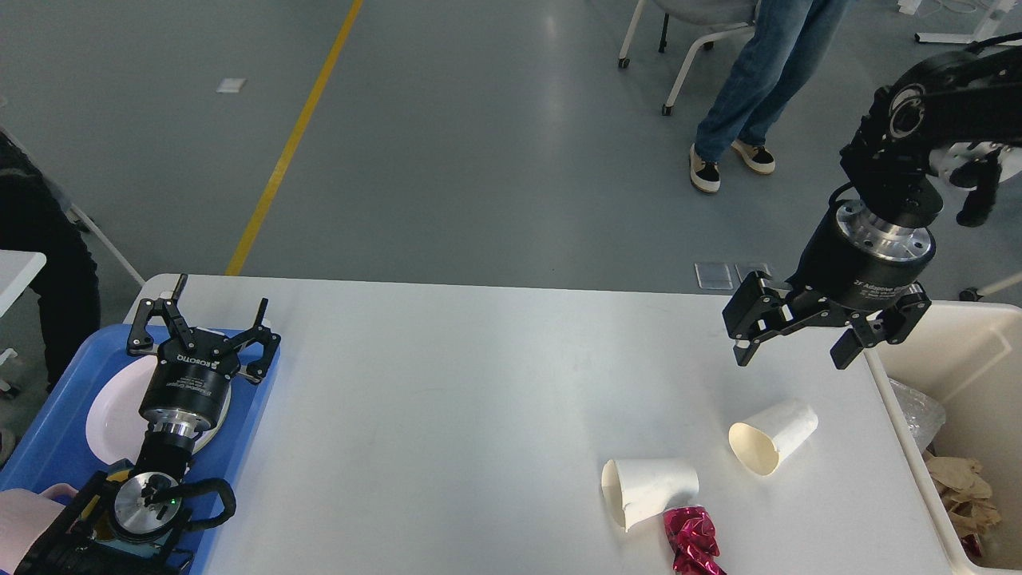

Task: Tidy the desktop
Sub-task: 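Move the right gripper down to the white cup nearer the bin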

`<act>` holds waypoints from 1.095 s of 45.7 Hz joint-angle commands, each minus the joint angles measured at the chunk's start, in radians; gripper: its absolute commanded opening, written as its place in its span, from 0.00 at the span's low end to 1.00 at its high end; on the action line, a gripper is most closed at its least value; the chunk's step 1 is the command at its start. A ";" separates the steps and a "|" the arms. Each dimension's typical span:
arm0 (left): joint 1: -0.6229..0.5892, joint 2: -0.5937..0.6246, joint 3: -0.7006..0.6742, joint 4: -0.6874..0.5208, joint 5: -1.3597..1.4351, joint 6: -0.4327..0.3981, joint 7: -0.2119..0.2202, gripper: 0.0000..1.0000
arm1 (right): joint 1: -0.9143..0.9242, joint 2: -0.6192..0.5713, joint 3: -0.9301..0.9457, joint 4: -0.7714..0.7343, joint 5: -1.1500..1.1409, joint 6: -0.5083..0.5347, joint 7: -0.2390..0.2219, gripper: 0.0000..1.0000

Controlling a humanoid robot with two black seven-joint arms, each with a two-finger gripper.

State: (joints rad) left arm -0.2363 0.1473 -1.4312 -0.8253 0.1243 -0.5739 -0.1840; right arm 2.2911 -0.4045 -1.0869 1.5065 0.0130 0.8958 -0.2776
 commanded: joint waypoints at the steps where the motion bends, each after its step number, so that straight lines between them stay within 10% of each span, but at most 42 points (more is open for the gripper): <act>1: 0.000 0.000 0.000 0.000 0.000 0.000 0.000 0.96 | 0.056 -0.008 -0.011 0.044 0.024 -0.017 -0.025 1.00; 29: 0.000 0.000 0.000 0.000 0.000 -0.001 0.000 0.96 | -0.001 -0.020 -0.168 0.004 0.139 -0.196 -0.034 1.00; 50: 0.000 0.000 0.000 0.000 0.000 0.000 0.000 0.96 | -0.582 -0.082 -0.065 -0.297 0.350 -0.460 -0.032 1.00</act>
State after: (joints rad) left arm -0.2363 0.1473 -1.4312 -0.8253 0.1241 -0.5744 -0.1841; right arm 1.8863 -0.4856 -1.2221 1.3289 0.2928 0.4786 -0.3106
